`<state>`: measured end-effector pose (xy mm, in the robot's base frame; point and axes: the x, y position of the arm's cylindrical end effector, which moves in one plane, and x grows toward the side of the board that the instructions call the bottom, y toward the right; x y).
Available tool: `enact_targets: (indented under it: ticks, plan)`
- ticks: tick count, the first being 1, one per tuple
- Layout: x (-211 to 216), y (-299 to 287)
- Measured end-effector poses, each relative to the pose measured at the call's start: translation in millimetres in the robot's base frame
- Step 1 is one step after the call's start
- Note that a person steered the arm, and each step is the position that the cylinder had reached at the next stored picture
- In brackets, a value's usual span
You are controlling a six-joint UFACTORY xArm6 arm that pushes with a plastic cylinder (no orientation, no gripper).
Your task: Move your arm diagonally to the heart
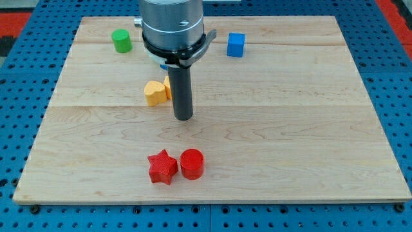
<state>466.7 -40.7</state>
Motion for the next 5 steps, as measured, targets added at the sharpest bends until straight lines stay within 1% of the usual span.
enact_targets:
  ticks: [2, 3, 4, 5]
  plan:
    - [1, 0]
    - [21, -18]
    - [26, -36]
    - [4, -65]
